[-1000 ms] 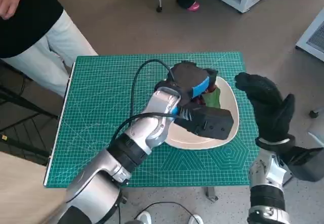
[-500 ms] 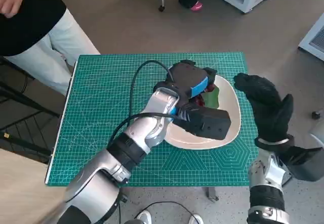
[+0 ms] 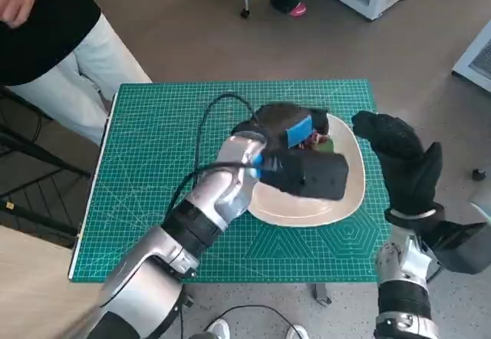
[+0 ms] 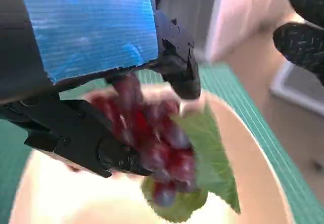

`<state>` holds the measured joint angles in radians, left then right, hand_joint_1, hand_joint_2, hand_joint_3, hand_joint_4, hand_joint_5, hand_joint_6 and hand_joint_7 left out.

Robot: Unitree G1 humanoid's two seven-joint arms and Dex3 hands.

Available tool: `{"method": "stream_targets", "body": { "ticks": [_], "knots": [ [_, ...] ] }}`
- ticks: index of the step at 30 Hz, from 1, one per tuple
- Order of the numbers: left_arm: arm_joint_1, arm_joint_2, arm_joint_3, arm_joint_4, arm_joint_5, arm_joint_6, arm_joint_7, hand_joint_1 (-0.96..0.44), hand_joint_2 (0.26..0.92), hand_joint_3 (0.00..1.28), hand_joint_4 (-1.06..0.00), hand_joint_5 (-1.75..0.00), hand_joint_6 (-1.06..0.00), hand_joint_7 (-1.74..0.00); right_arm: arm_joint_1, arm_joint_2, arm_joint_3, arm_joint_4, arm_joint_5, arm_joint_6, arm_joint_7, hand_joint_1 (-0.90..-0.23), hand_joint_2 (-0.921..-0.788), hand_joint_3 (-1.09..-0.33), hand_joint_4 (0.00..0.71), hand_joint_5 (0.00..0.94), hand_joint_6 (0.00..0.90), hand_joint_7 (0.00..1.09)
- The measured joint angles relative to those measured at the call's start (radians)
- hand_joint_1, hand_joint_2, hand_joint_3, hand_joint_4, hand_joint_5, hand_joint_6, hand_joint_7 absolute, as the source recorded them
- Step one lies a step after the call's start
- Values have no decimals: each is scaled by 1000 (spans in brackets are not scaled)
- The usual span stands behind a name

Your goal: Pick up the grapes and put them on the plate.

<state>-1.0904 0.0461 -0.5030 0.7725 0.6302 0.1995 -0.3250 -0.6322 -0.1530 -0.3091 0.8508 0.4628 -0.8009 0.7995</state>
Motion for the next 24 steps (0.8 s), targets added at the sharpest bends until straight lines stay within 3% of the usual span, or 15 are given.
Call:
{"method": "stream_targets", "body": {
  "ticks": [14,24],
  "knots": [
    [0,23,-10,23,-14,-61,-36,-323,740,3,0,1,-174,-1,-1,0,4,8,0,0,0,-394,-921,-537,552,0,498,0],
    [18,73,30,36,-50,-194,23,-372,863,25,-20,-7,-183,-10,-11,0,7,20,-5,0,-6,-391,-921,-536,556,2,500,1]
  ]
}}
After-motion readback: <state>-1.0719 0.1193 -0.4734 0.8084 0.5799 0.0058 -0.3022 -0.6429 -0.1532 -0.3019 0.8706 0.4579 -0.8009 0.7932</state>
